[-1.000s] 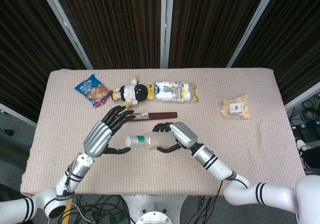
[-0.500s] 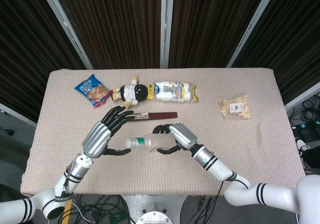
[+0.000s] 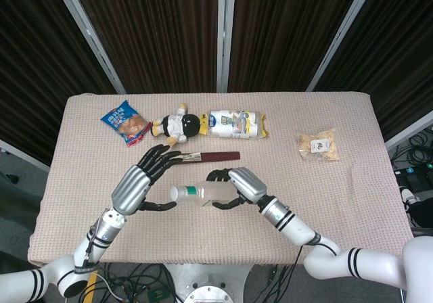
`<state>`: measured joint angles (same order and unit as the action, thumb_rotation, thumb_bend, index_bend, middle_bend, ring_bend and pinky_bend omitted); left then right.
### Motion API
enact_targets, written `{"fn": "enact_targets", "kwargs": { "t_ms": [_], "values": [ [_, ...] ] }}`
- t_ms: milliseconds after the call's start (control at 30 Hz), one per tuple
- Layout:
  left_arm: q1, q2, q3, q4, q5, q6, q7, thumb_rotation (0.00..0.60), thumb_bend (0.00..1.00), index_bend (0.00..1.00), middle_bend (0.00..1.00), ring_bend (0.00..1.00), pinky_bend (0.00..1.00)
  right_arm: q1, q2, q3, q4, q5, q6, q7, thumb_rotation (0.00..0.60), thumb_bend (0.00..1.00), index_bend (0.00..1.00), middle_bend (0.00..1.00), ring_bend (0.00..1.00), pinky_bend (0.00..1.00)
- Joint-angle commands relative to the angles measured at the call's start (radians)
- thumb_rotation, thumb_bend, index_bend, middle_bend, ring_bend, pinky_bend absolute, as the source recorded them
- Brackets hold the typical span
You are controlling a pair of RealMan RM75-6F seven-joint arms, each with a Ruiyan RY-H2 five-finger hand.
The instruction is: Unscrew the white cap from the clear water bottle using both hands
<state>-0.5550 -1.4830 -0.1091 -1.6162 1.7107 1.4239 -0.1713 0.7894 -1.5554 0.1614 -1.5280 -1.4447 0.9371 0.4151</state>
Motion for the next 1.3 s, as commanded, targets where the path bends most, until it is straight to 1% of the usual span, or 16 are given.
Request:
{"fn": "enact_targets", "kwargs": {
  "t_ms": [33, 233, 467, 800, 1033, 1300],
  "values": [
    [-0.001, 0.003, -0.002, -0.006, 0.001, 0.001, 0.003, 0.600, 0.00, 0.13, 0.10, 0.04, 0.07, 0.001, 0.000, 0.001, -0.002, 0.003, -0.003, 0.002, 0.600, 0.40, 0.55, 0.51, 0.40, 0.54],
    [0.001, 0.011, 0.003, -0.016, 0.000, -0.002, 0.011, 0.600, 0.00, 0.13, 0.10, 0.04, 0.07, 0.001, 0.006, 0.000, -0.004, 0.003, -0.005, 0.006, 0.600, 0.39, 0.55, 0.51, 0.40, 0.54],
    [0.007, 0.005, 0.014, 0.000, -0.008, -0.008, 0.005, 0.600, 0.00, 0.13, 0.10, 0.04, 0.07, -0.002, 0.013, 0.002, -0.009, -0.006, 0.005, 0.016, 0.600, 0.39, 0.55, 0.51, 0.40, 0.55],
    [0.003, 0.006, 0.004, -0.016, 0.004, 0.004, 0.000, 0.600, 0.00, 0.13, 0.10, 0.04, 0.07, 0.004, 0.011, -0.002, -0.008, 0.003, -0.011, 0.009, 0.600, 0.39, 0.55, 0.51, 0.40, 0.55],
    [0.005, 0.011, 0.009, -0.024, 0.003, 0.000, 0.005, 0.600, 0.00, 0.13, 0.10, 0.04, 0.07, 0.004, 0.015, -0.002, -0.007, 0.000, -0.012, 0.019, 0.600, 0.38, 0.55, 0.50, 0.40, 0.55],
    [0.006, 0.007, 0.013, -0.012, -0.005, -0.009, 0.001, 0.600, 0.00, 0.13, 0.10, 0.04, 0.07, 0.002, 0.018, -0.006, -0.011, -0.012, -0.004, 0.030, 0.600, 0.38, 0.55, 0.51, 0.40, 0.55]
  ]
}}
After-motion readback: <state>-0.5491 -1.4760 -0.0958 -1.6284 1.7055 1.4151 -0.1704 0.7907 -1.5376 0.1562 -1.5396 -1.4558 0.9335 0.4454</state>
